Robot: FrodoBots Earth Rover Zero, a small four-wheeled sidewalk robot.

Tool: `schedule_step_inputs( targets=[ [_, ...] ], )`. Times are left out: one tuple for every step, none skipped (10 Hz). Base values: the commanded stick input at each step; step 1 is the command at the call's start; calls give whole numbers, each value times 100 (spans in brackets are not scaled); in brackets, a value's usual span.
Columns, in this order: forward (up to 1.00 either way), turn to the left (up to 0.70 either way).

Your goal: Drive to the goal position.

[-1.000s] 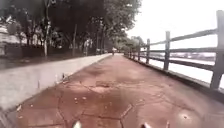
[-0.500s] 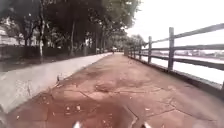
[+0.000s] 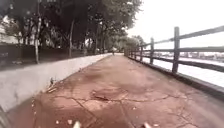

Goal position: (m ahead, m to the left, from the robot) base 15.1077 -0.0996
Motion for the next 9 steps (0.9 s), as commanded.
schedule_step_inputs(
  targets=[
    [50, 0],
    [50, 0],
    [50, 0],
    [50, 0],
    [50, 0],
    [50, 0],
    [50, 0],
    [50, 0],
    [50, 0]
  ],
)
